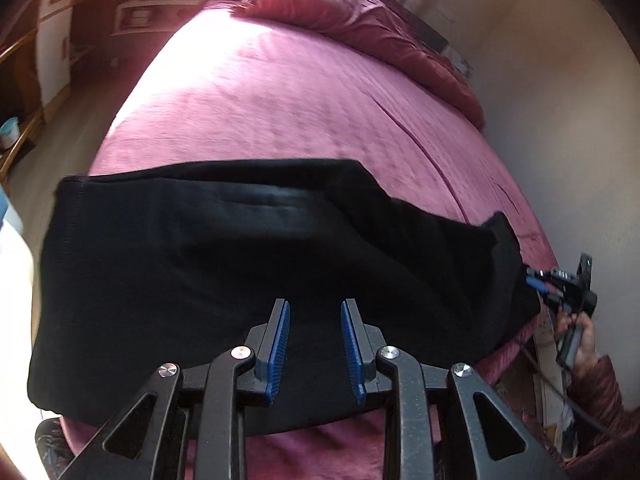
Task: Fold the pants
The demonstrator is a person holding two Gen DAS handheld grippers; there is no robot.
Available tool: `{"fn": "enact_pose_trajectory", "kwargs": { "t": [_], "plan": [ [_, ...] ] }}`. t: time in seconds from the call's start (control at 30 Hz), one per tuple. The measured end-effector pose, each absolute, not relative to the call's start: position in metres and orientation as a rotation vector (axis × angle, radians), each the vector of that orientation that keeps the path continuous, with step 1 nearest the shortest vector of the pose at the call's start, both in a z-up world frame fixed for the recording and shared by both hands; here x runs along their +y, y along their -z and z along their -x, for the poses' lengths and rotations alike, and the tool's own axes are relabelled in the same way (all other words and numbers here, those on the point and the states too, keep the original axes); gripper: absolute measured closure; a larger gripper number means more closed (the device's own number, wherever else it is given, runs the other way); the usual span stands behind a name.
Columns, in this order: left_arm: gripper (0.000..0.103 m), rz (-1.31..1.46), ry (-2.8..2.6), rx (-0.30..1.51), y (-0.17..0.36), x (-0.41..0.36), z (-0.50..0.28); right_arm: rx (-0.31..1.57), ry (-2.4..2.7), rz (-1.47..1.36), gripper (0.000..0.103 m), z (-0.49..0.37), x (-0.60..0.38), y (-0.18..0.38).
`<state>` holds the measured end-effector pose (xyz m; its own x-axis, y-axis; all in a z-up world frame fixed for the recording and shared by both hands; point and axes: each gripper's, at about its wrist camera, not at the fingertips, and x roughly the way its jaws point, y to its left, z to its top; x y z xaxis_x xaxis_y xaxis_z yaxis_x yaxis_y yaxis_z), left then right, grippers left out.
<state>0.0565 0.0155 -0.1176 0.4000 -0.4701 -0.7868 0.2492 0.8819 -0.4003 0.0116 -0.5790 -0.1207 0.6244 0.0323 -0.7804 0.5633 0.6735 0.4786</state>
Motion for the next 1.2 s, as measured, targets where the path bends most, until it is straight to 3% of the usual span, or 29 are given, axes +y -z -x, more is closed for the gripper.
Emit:
{"fn": "enact_pose_trajectory", "kwargs": {
  "t": [0.2, 0.47, 0.5, 0.6, 1.03, 1.2],
  "plan": [
    [0.076, 0.164, 0.592, 1.146, 0.140, -0.047, -0.051, 0.838, 0.488, -0.859, 0.075, -0.044, -0.638, 0.129],
    [0.076, 0.132, 0.591, 1.192, 0.157, -0.065, -0.051, 0.935, 0.541, -0.833, 0.078, -0.070, -0.665, 0.157],
    [0.076, 0.129, 0.586, 1.198, 0.159, -0.065, -0.051, 0.937, 0.547, -0.811, 0.088, -0.072, -0.662, 0.154],
    [0.076, 0.134, 0.585, 1.207, 0.162, -0.064, -0.052, 0.922, 0.539, -0.738, 0.095, -0.073, -0.653, 0.135],
    [0.076, 0.115, 0.632, 1.192, 0.161, -0.062, -0.052, 0.822, 0.555, -0.583, 0.096, 0.008, -0.620, 0.028],
    [0.076, 0.111, 0.639, 1.195, 0.158, -0.058, -0.055, 0.877, 0.618, -0.646, 0.096, 0.046, -0.634, 0.052]
  ]
}}
